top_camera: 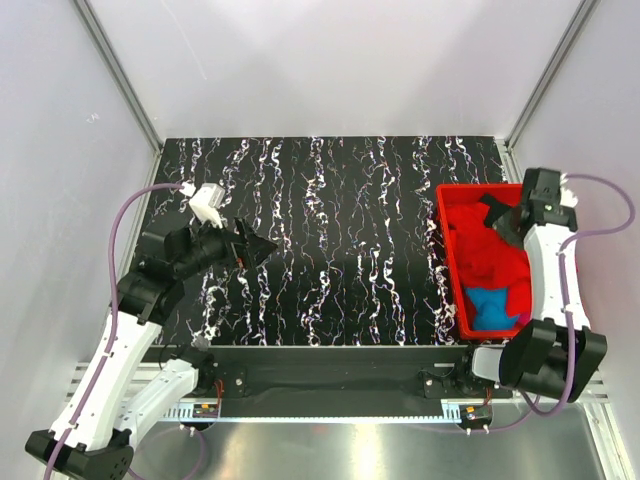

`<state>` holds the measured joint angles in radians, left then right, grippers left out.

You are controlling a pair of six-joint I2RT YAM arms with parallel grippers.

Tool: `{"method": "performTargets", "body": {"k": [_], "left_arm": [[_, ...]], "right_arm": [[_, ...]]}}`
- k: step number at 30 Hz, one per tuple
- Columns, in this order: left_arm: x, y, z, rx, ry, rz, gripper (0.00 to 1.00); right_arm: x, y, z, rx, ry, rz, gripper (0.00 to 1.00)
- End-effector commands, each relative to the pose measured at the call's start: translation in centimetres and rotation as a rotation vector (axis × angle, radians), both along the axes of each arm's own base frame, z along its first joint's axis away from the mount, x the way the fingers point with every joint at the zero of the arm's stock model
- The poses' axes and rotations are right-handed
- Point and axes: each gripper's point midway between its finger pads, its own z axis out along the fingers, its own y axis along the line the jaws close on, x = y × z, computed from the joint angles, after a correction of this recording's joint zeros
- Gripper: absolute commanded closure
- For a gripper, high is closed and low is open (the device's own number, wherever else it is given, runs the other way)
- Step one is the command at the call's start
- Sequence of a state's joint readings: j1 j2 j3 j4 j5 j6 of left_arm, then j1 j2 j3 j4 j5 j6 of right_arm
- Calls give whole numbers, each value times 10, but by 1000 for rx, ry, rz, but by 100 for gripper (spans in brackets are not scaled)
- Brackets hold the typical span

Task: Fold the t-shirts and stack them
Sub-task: Grab the tshirt from the pile, then move the tshirt to the center of the board

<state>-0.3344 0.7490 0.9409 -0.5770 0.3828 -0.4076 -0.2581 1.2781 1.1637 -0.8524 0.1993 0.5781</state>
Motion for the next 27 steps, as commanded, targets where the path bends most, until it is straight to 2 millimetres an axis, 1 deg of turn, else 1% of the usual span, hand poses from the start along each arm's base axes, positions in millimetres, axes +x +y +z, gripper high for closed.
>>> {"method": "performTargets", "body": {"k": [1, 2, 3, 4, 5, 6, 7, 8, 9, 10, 11, 12, 13, 14, 15, 16, 18, 19, 20, 21, 22, 23, 24, 25, 26, 27], "left_arm": [[5, -5, 12, -39, -46, -7, 1], [5, -5, 12, -41, -42, -4, 1], [6, -5, 12, -48, -37, 3, 1], [8, -4, 11, -47, -36, 18, 1], [9, -3, 10, -45, -29, 27, 1], [10, -2, 13, -50, -31, 39, 1], [12, 1, 12, -45, -26, 64, 1], [13, 4, 10, -38, -18, 81, 1], [14, 7, 13, -36, -15, 107, 1], [19, 18, 4, -5, 20, 178, 1], [22, 22, 3, 6, 30, 211, 1], [23, 26, 3, 11, 39, 234, 1], [24, 30, 1, 18, 50, 254, 1], [26, 33, 0, 16, 59, 272, 1], [26, 34, -1, 3, 70, 284, 1], [28, 36, -4, -3, 82, 301, 1], [32, 47, -10, -25, 119, 366, 1], [34, 53, -14, -27, 133, 391, 1], [37, 63, -21, -25, 150, 437, 1], [39, 70, -25, -18, 158, 469, 1], [42, 79, -30, -5, 161, 511, 1], [43, 87, -39, 2, 173, 543, 1], [45, 89, -42, 4, 174, 553, 1], [47, 88, -42, -6, 167, 542, 1], [49, 86, -44, -6, 166, 533, 1], [51, 83, -50, -1, 179, 513, 1]], "right_arm": [[40, 26, 117, 54, -362, 140, 100], [45, 40, 165, 81, -500, 204, 100], [49, 54, 193, 111, -588, 270, 100], [53, 68, 226, 135, -693, 340, 100], [47, 100, 269, 235, -807, 472, 100], [42, 116, 291, 282, -871, 543, 100], [35, 139, 318, 336, -950, 665, 100], [27, 151, 339, 398, -998, 699, 100], [21, 168, 349, 435, -1020, 759, 100], [17, 178, 355, 458, -1029, 789, 100], [17, 185, 354, 479, -1021, 804, 100], [12, 207, 350, 524, -996, 863, 100], [11, 217, 346, 539, -985, 894, 100], [16, 233, 325, 583, -928, 919, 100], [16, 246, 312, 614, -894, 940, 100], [16, 272, 279, 667, -813, 978, 100], [16, 290, 237, 698, -721, 995, 100], [12, 302, 216, 704, -678, 1010, 100], [10, 306, 165, 719, -574, 984, 100], [6, 311, 139, 727, -525, 973, 98], [-1, 320, 90, 747, -426, 964, 94], [-8, 326, 67, 752, -372, 980, 92], [-13, 329, 45, 744, -312, 984, 90], [-22, 328, 12, 729, -201, 962, 82], [-28, 329, 2, 708, -168, 993, 77], [-36, 325, -6, 704, -122, 985, 70]]}}
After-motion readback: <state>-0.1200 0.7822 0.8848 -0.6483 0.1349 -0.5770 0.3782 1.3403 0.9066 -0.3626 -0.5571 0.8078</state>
